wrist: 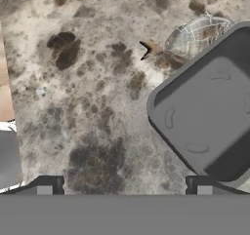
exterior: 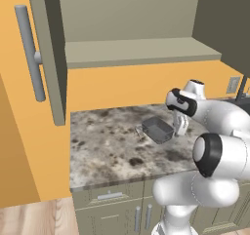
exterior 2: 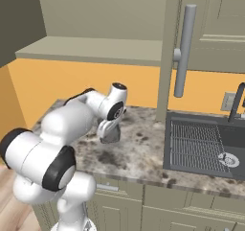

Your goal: Retrieve the tupperware from the cabinet, then place the raw meat into the tupperware to avoid contamination.

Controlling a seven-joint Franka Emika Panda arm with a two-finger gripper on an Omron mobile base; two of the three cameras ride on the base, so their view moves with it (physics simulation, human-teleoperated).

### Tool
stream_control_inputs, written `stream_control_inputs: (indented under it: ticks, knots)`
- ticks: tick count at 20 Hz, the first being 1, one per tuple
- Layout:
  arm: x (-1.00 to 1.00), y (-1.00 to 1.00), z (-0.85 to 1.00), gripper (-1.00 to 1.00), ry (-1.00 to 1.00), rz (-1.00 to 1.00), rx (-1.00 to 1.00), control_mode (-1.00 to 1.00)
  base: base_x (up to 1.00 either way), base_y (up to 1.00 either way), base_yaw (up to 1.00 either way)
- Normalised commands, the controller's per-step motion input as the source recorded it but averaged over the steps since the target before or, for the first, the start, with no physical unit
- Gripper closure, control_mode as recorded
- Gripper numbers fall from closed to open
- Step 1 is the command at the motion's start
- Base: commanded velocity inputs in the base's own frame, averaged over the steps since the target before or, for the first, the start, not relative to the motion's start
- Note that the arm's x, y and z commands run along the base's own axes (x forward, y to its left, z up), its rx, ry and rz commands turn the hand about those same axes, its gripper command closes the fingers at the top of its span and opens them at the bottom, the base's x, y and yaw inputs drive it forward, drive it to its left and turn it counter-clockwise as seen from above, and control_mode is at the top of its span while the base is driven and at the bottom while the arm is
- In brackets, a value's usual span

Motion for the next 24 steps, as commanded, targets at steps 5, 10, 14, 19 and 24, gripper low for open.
stream_control_inputs:
  ticks: [5, 10, 14, 19, 24]
  knots:
    - [-0.30, 0.07, 0.21, -1.00, 0.10, -0.21, 0.02, -1.00, 0.00, 0.00, 0.00]
    - [-0.38, 0.15, 0.13, -1.00, 0.11, -0.30, 0.06, -1.00, 0.00, 0.00, 0.00]
    - [-0.34, 0.18, 0.04, -1.00, 0.11, -0.34, 0.03, -1.00, 0.00, 0.00, 0.00]
    - [-0.26, 0.28, 0.11, -1.00, 0.08, -0.32, 0.01, -1.00, 0.00, 0.00, 0.00]
    - [-0.20, 0.34, 0.21, -1.00, 0.02, -0.27, -0.02, -1.00, 0.00, 0.00, 0.00]
